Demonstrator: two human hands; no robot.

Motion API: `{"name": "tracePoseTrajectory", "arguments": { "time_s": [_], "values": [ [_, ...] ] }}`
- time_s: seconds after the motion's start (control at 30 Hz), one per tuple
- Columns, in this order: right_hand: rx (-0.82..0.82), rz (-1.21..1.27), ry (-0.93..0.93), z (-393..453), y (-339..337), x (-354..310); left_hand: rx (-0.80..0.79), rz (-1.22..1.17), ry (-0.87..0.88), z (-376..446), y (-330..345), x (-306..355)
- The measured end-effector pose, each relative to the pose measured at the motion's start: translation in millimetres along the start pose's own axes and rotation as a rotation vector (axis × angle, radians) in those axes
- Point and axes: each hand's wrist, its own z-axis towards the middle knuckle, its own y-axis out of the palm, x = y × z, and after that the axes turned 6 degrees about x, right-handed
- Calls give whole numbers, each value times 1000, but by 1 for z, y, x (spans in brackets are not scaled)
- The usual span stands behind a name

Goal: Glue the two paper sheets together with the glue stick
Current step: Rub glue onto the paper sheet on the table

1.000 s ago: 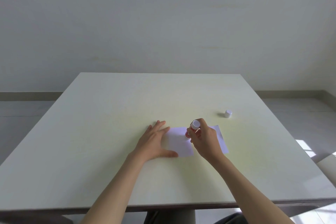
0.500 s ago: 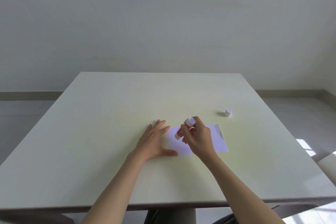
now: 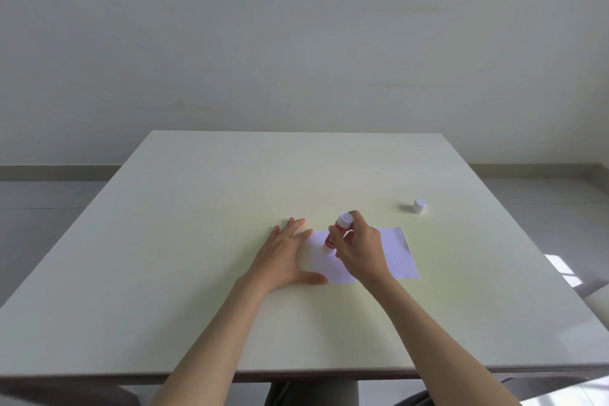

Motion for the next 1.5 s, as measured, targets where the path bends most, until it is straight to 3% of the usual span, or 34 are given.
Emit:
{"name": "tracePoseTrajectory", "arguments": {
  "time_s": [0.4, 0.6, 0.87, 1.5],
  "values": [
    [107, 23, 85, 5, -25, 16, 15, -17, 21, -1, 0, -1],
    [220, 179, 137, 3, -46, 12, 20, 2, 36, -1, 0, -1],
    [241, 482, 227, 1, -55, 3, -14, 32, 48, -2, -2, 0],
    [222, 505, 214, -9, -55, -12, 2, -97, 44, -3, -6, 2]
  ]
}}
